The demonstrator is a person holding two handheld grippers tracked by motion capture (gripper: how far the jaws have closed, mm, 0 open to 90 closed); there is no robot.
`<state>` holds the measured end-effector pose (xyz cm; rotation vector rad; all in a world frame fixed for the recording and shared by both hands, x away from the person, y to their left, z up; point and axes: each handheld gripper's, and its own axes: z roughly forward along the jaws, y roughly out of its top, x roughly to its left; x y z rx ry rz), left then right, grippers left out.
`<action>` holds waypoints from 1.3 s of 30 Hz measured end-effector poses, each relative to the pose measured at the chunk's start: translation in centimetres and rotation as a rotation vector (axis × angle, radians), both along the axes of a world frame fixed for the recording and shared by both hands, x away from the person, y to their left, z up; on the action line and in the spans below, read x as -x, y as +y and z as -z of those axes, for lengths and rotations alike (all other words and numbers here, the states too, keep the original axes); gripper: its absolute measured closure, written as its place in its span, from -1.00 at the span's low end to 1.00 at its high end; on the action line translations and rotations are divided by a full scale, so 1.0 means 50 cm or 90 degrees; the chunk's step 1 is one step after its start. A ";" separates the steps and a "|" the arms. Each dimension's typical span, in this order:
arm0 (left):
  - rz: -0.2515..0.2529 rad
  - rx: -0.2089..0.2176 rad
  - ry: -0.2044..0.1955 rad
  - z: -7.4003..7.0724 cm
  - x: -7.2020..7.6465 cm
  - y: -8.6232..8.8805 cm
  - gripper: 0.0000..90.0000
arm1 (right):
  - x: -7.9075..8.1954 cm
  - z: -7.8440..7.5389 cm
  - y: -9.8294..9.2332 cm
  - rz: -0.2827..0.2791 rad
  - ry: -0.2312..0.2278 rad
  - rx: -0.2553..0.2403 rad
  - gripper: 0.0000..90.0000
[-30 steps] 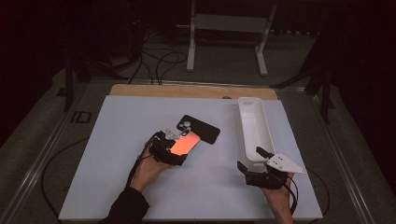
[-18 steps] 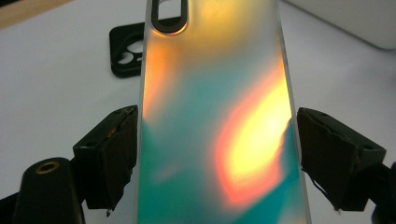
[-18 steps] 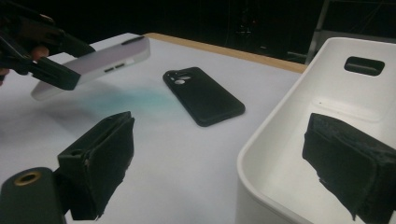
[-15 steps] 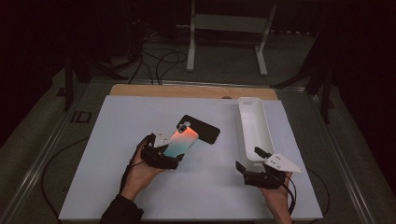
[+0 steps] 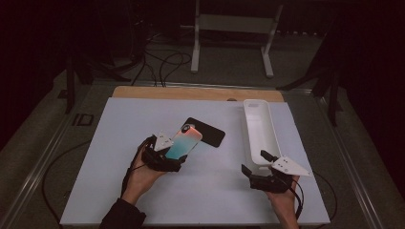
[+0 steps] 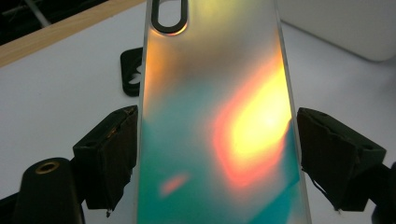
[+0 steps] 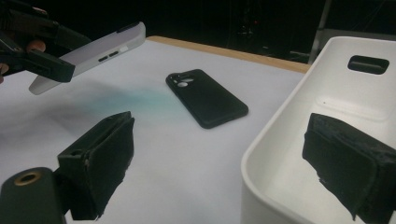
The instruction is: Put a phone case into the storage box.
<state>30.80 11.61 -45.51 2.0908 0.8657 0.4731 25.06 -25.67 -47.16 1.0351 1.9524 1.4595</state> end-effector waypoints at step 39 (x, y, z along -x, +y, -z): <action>0.080 0.043 -0.092 -0.059 0.050 -0.022 -0.62 | -0.096 -0.114 0.175 -0.171 0.024 -0.033 -0.80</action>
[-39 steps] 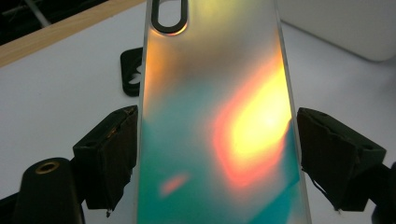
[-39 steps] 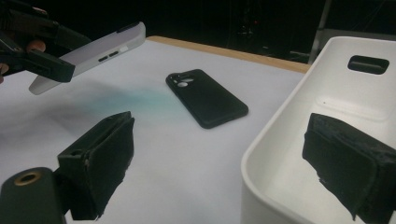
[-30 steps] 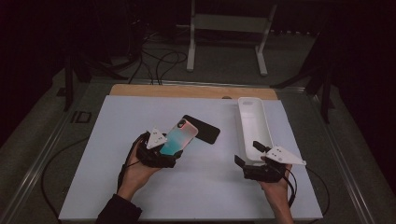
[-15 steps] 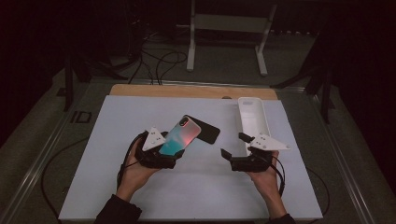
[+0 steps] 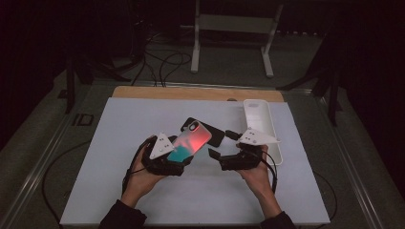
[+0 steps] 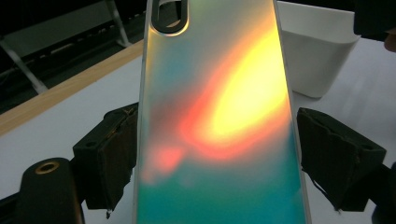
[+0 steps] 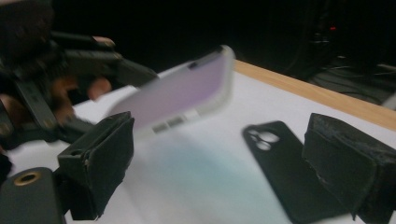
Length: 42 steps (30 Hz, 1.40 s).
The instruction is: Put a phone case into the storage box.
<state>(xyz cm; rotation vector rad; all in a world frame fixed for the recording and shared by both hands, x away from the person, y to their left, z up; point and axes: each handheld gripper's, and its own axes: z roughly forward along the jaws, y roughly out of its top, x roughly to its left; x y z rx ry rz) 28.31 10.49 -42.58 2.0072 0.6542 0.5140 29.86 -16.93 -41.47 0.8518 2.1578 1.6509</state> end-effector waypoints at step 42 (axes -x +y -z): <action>0.018 -0.002 -0.008 0.008 0.012 -0.027 -0.62 | -0.031 -0.009 0.108 -0.059 0.188 -0.028 0.63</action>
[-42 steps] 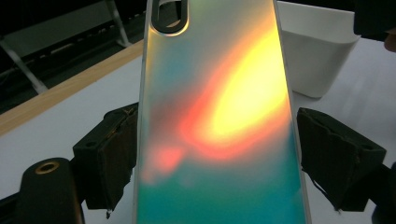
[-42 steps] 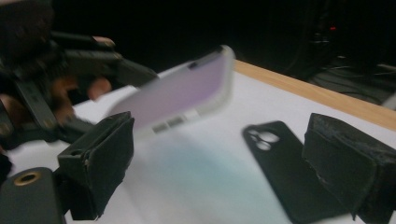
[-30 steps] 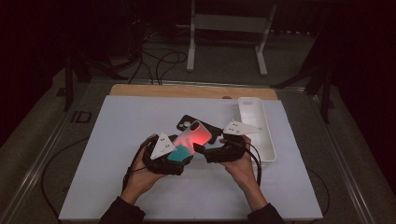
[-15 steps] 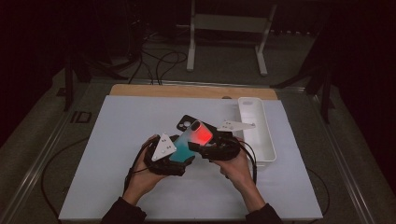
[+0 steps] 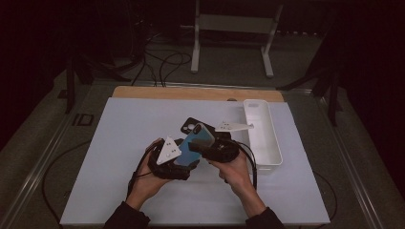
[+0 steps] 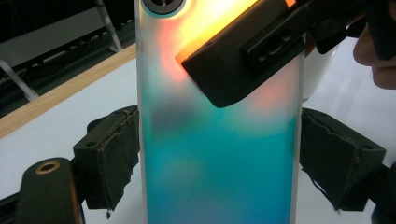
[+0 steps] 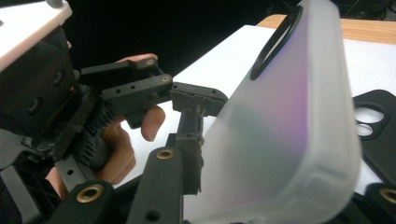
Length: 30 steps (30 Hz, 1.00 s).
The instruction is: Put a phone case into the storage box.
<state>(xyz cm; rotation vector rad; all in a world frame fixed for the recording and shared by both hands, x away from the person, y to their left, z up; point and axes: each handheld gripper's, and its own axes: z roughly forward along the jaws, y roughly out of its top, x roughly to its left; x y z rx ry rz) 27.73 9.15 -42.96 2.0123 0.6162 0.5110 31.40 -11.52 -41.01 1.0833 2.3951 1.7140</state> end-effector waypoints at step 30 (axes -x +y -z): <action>0.013 0.019 0.062 0.003 -0.016 0.016 -0.65 | 0.001 -0.003 -0.008 0.010 -0.006 0.009 0.94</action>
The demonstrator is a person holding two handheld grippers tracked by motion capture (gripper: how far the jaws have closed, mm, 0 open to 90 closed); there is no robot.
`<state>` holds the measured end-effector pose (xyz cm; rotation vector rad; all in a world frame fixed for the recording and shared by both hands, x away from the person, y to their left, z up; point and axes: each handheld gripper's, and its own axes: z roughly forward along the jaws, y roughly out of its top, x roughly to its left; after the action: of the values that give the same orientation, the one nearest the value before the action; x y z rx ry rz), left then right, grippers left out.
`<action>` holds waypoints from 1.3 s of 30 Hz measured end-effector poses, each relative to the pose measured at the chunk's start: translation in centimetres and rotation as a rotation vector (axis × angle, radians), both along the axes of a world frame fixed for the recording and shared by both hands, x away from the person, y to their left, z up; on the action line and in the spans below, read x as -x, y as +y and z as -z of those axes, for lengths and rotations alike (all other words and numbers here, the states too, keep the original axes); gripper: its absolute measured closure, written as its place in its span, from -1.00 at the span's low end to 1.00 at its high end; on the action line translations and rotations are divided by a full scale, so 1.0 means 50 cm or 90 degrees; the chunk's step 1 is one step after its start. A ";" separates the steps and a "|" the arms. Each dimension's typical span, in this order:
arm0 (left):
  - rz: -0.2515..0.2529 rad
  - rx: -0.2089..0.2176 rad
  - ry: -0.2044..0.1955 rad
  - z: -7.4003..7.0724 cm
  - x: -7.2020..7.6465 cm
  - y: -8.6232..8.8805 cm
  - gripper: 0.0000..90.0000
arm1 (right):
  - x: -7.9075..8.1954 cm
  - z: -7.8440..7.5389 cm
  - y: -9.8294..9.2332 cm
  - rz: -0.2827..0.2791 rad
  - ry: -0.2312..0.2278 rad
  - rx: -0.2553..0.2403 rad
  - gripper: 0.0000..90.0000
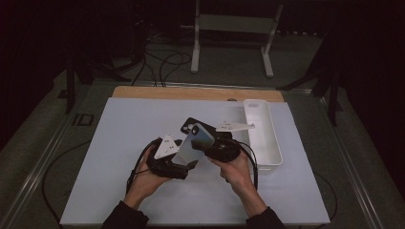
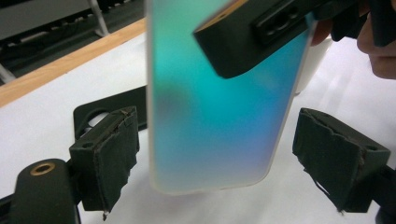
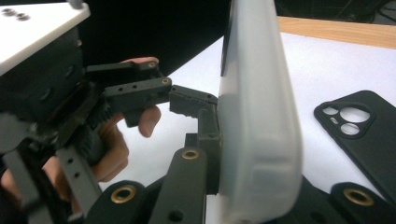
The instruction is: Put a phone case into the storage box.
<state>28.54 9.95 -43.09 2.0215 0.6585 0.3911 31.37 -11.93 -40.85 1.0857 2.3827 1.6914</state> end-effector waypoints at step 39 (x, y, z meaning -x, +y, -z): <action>0.167 0.080 0.078 -0.004 0.000 0.013 0.01 | 0.042 -0.053 -0.026 -0.189 -0.119 0.010 0.93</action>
<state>28.53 10.62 -42.91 1.9891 0.4697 0.0697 29.28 -13.24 -38.21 0.5622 2.5263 1.7606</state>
